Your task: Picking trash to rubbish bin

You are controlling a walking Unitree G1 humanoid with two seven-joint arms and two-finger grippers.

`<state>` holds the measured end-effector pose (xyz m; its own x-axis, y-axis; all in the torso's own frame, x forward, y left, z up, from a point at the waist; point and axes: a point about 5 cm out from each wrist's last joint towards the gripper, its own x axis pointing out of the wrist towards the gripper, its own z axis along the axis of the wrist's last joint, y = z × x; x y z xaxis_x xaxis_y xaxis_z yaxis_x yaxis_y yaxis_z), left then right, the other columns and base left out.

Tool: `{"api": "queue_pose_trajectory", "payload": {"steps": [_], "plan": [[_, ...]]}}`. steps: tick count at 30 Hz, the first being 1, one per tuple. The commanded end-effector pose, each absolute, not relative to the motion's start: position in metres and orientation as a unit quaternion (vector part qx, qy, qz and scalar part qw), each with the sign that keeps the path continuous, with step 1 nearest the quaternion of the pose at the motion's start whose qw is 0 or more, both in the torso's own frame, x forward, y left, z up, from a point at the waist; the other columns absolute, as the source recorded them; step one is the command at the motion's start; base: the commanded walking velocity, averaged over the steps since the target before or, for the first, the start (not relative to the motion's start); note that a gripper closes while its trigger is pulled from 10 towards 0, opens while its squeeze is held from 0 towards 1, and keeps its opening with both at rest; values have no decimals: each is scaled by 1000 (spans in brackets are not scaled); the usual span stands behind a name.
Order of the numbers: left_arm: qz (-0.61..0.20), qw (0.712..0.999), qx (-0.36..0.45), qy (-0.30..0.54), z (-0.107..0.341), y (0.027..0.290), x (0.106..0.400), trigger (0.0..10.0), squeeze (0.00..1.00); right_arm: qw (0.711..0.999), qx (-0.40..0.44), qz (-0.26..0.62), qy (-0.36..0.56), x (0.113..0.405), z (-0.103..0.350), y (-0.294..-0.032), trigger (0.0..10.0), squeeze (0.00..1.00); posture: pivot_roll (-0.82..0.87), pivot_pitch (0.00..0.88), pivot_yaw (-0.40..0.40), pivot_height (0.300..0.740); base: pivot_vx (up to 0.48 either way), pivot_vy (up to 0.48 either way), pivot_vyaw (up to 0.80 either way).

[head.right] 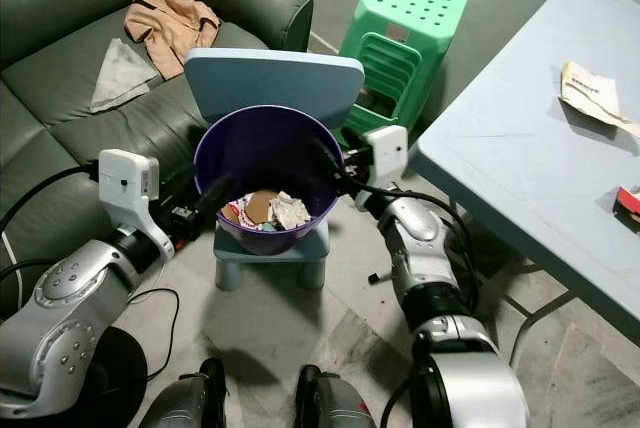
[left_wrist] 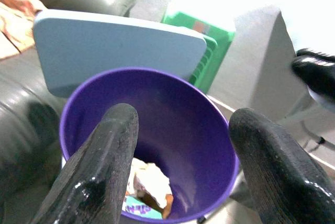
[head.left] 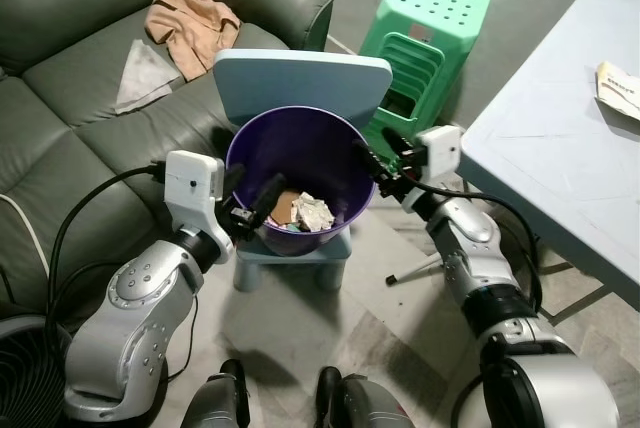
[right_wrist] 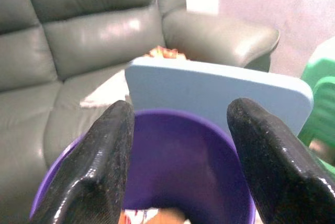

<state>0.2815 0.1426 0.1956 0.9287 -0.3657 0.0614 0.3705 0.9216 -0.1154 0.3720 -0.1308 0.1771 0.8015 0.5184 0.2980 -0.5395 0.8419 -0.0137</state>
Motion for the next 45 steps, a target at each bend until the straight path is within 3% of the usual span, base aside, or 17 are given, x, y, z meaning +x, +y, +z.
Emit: {"api": "queue_pose_trajectory", "payload": {"steps": [1,8,16,26,45], "plan": [[-173,983,-61,-26,196,143,284,10000,0,950,41,263,-161,370,182,-141,10000,0,164,167,-146,740,0,0,0],[-106,992,-40,-53,202,151,302,10000,0,955,46,213,-202,364,202,-154,10000,0,161,115,-135,740,0,0,0],[-23,996,-52,-65,199,160,320,10000,0,977,19,110,-180,354,196,-174,10000,0,148,41,-122,740,0,0,0],[-33,994,-83,-55,191,143,323,10000,0,988,4,80,-133,340,180,-182,10000,0,135,21,-121,740,0,0,0],[-36,996,-61,-62,181,143,328,10000,0,994,-1,59,-96,333,172,-178,10000,0,123,0,-123,740,0,0,-733]]}}
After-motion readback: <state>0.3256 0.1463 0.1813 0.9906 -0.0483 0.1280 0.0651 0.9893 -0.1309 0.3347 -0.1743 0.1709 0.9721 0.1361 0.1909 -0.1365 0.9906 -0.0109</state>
